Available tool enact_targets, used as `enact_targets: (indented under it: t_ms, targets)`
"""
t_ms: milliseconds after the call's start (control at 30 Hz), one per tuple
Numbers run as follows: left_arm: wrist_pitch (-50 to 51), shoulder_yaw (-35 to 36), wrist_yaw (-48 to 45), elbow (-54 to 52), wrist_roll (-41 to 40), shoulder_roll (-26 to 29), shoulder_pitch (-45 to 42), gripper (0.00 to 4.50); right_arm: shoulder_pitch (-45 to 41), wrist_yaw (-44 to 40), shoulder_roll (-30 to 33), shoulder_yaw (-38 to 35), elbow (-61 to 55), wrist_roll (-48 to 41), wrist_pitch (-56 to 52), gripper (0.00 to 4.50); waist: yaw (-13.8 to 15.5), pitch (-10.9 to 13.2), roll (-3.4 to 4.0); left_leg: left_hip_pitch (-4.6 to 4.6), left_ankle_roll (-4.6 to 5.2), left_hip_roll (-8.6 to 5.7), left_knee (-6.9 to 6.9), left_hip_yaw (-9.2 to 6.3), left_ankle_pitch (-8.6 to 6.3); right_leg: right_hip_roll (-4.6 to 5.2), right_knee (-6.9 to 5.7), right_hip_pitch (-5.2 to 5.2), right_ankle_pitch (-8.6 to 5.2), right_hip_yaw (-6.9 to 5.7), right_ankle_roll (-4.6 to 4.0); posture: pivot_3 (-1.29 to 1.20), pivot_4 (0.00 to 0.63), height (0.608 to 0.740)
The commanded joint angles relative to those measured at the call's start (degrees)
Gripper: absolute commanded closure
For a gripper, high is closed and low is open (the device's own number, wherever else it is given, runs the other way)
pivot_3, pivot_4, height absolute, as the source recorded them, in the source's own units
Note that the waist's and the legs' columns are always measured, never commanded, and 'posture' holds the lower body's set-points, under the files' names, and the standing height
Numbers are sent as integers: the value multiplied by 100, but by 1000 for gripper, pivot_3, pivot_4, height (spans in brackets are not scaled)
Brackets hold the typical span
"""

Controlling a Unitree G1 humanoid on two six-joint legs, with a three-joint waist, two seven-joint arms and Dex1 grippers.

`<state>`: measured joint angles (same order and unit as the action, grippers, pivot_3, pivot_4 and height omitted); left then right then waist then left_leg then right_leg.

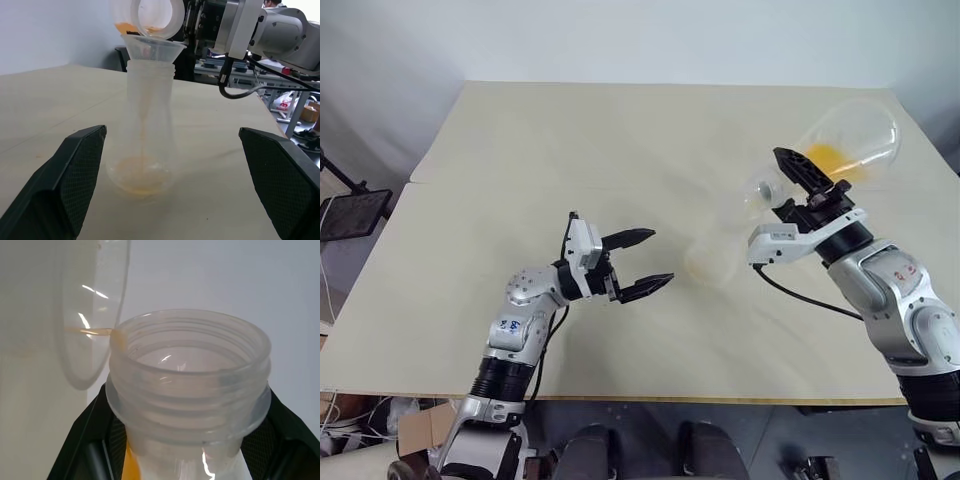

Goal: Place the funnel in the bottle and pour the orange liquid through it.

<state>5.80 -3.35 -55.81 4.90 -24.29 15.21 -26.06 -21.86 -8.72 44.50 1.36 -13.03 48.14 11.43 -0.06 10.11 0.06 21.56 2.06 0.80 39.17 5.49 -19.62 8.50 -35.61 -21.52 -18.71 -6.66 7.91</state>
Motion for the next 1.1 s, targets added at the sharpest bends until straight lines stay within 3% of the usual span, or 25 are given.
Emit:
enact_targets:
  t_ms: [33,1100]
  targets:
    - [-31,-45,17,-242,-30,-37,42,0,-128,160,150,-180,-106,102,62,2023,1,0,0,0,0,0,0,0,0,0,0,0,0,0,0,0,150,740]
    - [-235,-103,186,-229,10,-307,166,0,-85,167,397,-297,-134,203,201,2023,1,0,0,0,0,0,0,0,0,0,2,1,0,0,0,0,150,740]
